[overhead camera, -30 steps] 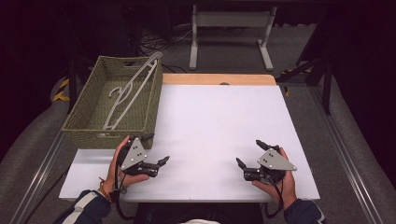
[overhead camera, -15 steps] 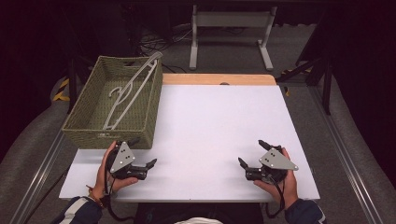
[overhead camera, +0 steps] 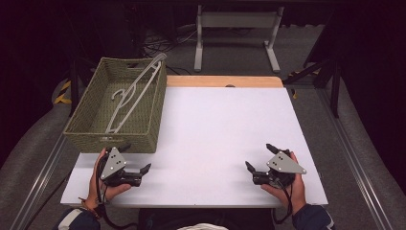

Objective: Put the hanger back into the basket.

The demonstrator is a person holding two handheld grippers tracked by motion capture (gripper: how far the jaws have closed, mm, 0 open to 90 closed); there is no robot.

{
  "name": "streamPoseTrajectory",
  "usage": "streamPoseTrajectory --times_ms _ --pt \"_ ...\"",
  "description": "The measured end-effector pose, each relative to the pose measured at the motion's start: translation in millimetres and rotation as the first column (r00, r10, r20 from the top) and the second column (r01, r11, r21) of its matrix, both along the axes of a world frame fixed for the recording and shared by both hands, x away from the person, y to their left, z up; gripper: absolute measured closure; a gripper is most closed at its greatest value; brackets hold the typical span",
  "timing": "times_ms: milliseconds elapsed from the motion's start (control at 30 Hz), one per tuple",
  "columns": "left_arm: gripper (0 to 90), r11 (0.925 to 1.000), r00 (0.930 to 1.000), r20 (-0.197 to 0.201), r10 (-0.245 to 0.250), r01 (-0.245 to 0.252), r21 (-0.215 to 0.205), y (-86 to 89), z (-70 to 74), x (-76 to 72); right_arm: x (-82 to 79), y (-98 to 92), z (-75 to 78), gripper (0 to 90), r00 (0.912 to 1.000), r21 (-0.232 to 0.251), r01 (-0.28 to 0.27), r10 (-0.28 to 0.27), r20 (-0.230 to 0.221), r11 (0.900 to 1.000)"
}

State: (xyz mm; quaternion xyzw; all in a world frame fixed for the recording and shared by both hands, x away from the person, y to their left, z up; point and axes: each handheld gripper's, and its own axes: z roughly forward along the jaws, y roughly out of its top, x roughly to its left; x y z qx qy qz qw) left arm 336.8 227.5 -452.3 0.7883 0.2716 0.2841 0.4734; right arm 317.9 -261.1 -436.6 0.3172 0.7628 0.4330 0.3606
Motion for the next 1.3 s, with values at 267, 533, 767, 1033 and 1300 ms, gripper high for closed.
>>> streamPoseTrajectory --times_ms 267,533,767,1033,1300 --pt "3.1 1.0000 1.0000 0.002 0.004 -0.004 -0.001 -0.8 0.5 0.5 -0.8 -0.3 0.8 9.7 1.0000 0.006 -0.003 0.003 0.002 1.000" --pt "3.1 0.9998 0.9999 0.010 -0.009 0.010 -0.015 0.0 3.3 -0.9 -1.3 0.5 1.2 9.6 1.0000 0.001 -0.003 0.003 0.006 1.000" --pt "3.2 0.9996 0.9997 0.010 -0.021 0.021 -0.018 -0.1 3.5 -0.9 -2.2 4.3 1.7 9.6 0.9999 -0.010 -0.007 0.007 0.010 1.000" --pt "3.2 0.9997 0.9998 -0.002 -0.020 0.020 -0.016 -1.8 2.8 0.6 -0.9 0.7 1.3 9.6 1.0000 0.001 0.001 -0.001 0.005 1.000" --pt "3.3 0.9997 0.9998 0.001 -0.022 0.022 -0.015 -1.9 3.2 0.3 -2.4 2.1 1.2 9.6 1.0000 -0.005 -0.004 0.004 0.007 1.000"
